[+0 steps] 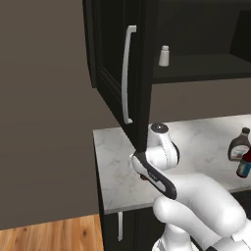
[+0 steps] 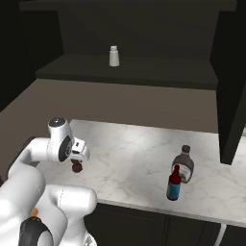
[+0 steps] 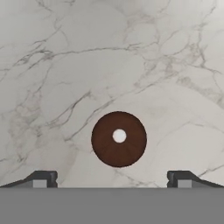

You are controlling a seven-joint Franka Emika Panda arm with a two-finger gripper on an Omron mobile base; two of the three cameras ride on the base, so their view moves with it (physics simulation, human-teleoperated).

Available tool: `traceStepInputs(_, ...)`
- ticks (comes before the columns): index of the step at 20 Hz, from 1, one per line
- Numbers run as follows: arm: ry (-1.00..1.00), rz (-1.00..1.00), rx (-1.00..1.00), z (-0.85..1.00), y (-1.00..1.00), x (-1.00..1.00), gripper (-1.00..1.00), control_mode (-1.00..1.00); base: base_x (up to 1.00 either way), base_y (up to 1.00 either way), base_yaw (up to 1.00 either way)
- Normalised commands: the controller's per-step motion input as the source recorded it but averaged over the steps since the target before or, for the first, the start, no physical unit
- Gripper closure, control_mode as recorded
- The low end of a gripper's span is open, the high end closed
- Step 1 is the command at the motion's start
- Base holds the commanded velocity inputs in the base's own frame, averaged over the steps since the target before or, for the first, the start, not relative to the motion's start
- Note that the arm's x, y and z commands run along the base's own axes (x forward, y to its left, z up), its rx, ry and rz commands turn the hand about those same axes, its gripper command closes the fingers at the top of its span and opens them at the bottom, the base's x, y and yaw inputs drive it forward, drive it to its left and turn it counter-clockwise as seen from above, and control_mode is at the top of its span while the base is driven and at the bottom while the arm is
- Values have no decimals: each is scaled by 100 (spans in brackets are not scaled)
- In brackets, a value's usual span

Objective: There are various items on the counter. Only move the condiments/shakers into the cabinet.

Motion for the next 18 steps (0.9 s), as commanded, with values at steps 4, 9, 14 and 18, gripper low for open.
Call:
traceStepInputs(4, 0, 0, 0, -11, 0, 3, -100, -100, 0, 0, 0)
traceStepInputs(9, 0, 0, 0, -12, 0, 8, -100, -100, 0, 0, 0)
traceStepInputs(14, 0, 0, 0, -12, 0, 16, -100, -100, 0, 0, 0)
traceStepInputs(18, 0, 0, 0, -9, 0, 9, -100, -100, 0, 0, 0)
